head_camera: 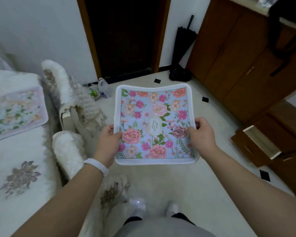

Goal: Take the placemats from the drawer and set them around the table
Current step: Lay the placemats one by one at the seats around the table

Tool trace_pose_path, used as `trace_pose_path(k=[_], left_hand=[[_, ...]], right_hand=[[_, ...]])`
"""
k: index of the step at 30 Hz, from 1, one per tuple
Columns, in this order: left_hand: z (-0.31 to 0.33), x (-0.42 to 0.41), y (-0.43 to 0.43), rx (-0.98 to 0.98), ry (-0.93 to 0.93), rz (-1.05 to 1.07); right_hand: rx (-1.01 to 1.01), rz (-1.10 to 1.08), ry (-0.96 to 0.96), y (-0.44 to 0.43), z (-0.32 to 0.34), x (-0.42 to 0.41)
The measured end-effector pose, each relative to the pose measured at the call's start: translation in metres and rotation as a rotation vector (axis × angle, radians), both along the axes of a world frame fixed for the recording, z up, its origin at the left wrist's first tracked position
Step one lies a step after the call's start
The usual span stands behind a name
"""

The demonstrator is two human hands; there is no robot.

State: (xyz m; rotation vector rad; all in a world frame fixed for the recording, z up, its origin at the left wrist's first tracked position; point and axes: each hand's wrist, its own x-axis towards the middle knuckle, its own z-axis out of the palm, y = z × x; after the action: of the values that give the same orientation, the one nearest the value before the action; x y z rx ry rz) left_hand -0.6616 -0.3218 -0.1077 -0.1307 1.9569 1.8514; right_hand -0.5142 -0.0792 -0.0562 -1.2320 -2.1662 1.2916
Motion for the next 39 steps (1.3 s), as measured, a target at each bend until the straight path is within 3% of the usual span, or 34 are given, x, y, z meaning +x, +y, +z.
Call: trace_pose_path(k=[9,21,31,39], left_hand=[[0.000,-0.053,-0.038,-0.047,0.014,0.390],[0.036,-0.032,-0.094,-0.012,-0.009,1.096],[0.027,0.078,-0.142,-0.047,-0.094,1.629],[-0.017,0.117,-0.196,-0.033,-0.142,1.810]], right_hand=[[-0.143,0.310,0.084,-0.002,-0.009,-0.151],[-0.238,1.097,0.035,-0.088,-0.008,-0.339],[-0.260,1.674,-0.078,-0.245,-0.003,-0.337],[-0.134,1.907,-0.167,-0.354,-0.027,-0.313]])
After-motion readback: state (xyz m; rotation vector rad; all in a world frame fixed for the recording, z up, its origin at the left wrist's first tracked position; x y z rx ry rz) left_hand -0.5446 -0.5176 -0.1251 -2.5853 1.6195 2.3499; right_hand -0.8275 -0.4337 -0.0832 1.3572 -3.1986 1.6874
